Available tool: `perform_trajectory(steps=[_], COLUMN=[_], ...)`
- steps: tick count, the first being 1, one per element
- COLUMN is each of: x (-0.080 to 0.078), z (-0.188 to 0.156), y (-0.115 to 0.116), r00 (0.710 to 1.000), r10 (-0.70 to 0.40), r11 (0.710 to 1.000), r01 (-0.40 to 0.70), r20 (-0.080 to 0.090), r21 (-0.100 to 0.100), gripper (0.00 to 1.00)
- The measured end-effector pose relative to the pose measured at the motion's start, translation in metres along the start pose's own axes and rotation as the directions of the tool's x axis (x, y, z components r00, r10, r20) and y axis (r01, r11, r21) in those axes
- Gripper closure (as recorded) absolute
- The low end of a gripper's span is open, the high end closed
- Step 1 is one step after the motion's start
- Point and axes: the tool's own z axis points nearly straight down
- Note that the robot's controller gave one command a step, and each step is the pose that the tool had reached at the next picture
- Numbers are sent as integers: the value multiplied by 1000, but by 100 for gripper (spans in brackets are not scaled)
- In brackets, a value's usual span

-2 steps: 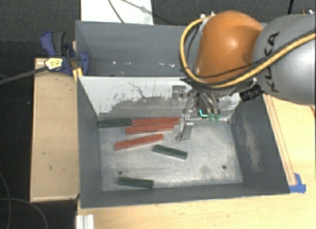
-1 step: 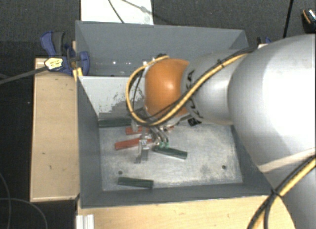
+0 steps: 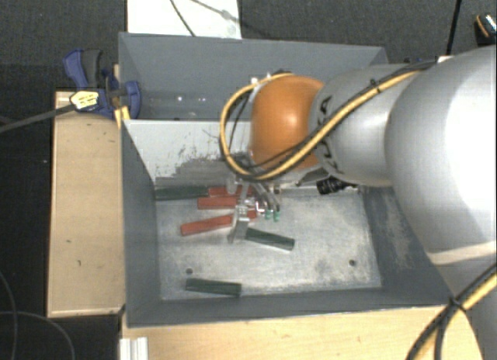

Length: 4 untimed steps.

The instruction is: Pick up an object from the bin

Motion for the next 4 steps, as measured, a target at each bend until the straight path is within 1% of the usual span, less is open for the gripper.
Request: perform_trajectory(steps=[1, 2, 3, 4], x=[5, 13, 12, 11], z=[-11, 32, 31, 29], y=[4, 2, 2, 2], r00=[996, 977, 977, 977], r10=[87, 213, 214, 215], r11=[996, 977, 977, 977], r01=[-87, -213, -214, -215], r20=[0, -8, -6, -1], r21=[-1, 3, 2, 0], gripper=[0, 0, 0, 100])
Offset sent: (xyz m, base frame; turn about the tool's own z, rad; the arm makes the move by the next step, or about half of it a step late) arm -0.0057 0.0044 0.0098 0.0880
